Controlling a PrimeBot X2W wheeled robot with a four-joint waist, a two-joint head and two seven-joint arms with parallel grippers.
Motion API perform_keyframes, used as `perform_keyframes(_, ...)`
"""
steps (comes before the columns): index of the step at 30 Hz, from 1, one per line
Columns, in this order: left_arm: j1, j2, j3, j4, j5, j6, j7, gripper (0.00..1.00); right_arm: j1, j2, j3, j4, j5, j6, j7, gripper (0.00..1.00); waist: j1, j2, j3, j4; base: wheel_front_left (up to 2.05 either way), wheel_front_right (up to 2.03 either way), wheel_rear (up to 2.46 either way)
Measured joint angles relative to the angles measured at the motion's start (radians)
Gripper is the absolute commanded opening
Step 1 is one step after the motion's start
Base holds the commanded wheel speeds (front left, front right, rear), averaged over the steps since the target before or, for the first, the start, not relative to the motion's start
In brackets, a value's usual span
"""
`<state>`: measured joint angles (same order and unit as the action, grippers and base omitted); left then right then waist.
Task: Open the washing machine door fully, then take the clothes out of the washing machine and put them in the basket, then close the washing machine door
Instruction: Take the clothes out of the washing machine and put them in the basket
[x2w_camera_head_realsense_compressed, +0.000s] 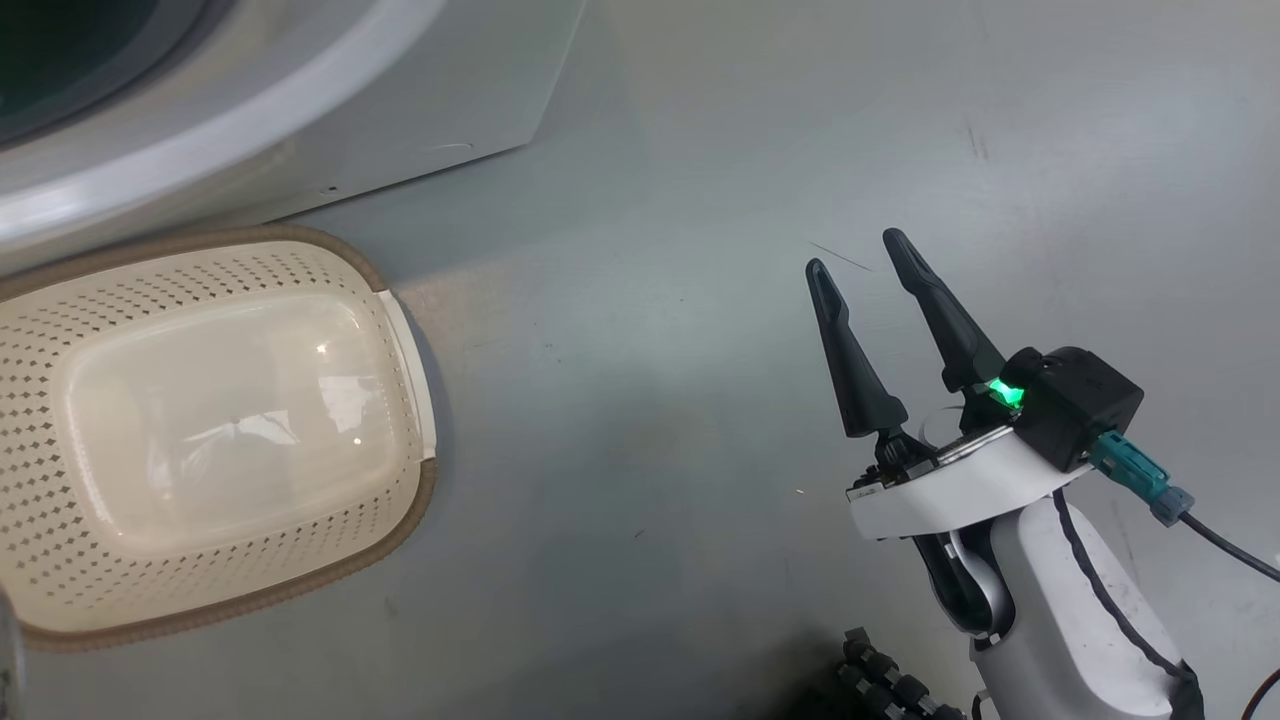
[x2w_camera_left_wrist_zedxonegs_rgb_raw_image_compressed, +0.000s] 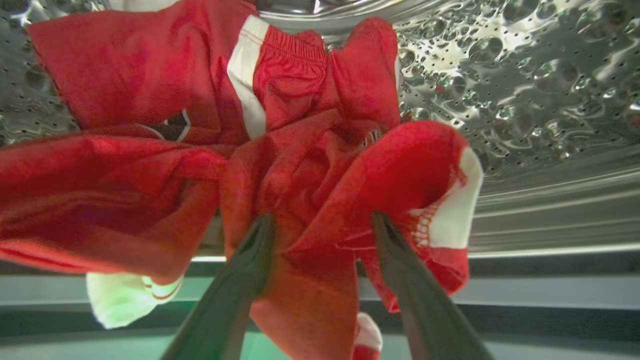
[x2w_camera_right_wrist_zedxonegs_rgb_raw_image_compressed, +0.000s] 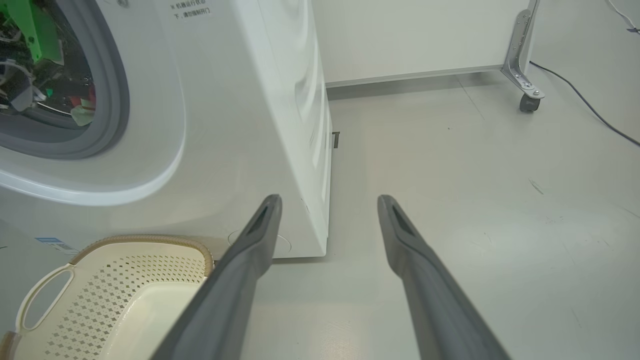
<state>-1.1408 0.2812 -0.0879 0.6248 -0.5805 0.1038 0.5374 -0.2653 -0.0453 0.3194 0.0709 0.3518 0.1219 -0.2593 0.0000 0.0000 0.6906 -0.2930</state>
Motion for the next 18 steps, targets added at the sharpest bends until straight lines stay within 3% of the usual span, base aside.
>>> perform_keyframes(3,-0.005,0.002,-0.002,0.017,0.002,0.002,0.016,1.00,-0.008,0.000,0.001,0.001,0.000,0.000,0.000,1.00,0.0000,0.0000,0.003,0.000,0.00,0.00,0.00)
perform_keyframes(4,-0.007,0.003,-0.009,0.029,0.002,0.002,0.029,0.93,-0.015,0.000,0.002,0.001,0.000,0.000,0.000,1.00,0.0000,0.0000,0.005,-0.001,0.00,0.00,0.00)
perform_keyframes(5,-0.007,0.004,-0.013,0.035,0.003,0.002,0.036,0.59,-0.016,0.000,0.002,0.001,0.000,0.000,0.000,1.00,0.0000,0.0000,0.006,-0.001,0.00,0.00,0.00)
perform_keyframes(8,-0.007,0.010,-0.025,0.043,0.012,0.002,0.043,0.00,-0.018,0.000,0.002,0.002,0.000,0.000,0.000,1.00,0.0000,0.0000,0.008,0.000,0.00,0.00,0.00)
perform_keyframes(18,-0.007,0.014,-0.049,0.054,0.038,-0.014,0.000,0.00,-0.034,0.000,-0.012,0.007,0.001,0.000,0.000,1.00,0.0000,0.0000,0.003,0.012,0.00,0.00,0.00)
